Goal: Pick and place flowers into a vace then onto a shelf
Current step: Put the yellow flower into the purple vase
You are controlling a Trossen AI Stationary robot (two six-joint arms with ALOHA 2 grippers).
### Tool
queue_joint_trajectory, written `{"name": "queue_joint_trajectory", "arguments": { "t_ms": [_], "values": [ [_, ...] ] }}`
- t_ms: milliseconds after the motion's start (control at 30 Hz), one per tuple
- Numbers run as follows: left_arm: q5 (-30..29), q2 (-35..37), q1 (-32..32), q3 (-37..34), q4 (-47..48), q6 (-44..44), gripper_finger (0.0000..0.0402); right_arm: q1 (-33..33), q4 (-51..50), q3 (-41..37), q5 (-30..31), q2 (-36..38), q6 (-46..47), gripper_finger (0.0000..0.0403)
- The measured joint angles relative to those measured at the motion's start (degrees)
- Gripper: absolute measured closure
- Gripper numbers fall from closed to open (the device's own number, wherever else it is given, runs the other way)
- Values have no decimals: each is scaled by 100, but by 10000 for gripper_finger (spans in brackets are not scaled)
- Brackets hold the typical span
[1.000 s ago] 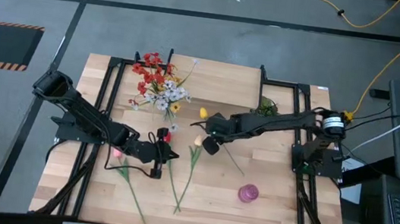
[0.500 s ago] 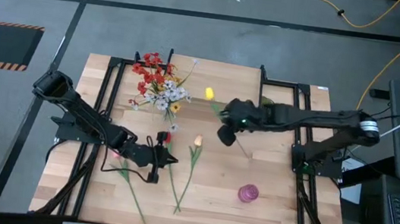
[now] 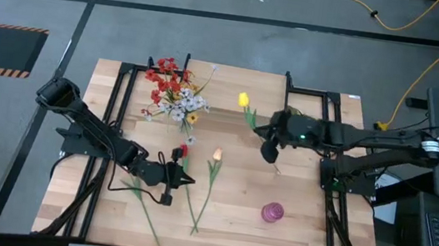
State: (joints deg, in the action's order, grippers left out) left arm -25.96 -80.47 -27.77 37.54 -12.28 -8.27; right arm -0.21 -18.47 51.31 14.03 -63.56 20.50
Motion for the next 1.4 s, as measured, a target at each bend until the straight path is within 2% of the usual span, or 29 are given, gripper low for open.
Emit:
{"name": "queue_joint_trajectory", "arguments": {
  "t_ms": [100, 400, 633, 967, 1400],
  "values": [
    [3, 0, -9, 0, -87, 0, 393, 2, 466, -350, -11, 425, -186, 403],
    [3, 0, -2, 0, -169, 1, 393, 240, 584, -694, -313, 1407, -684, 403],
    [0, 0, 0, 0, -325, -1, 394, 864, 1270, -902, -311, 1659, -1337, 403],
    [10, 0, 0, 0, -424, -27, 395, 1571, 1535, -1038, -282, 1959, -1392, 403],
    [11, 0, 0, 0, -423, -295, 395, 3066, 2032, -1125, 1004, 2025, -1682, 403]
  ]
}}
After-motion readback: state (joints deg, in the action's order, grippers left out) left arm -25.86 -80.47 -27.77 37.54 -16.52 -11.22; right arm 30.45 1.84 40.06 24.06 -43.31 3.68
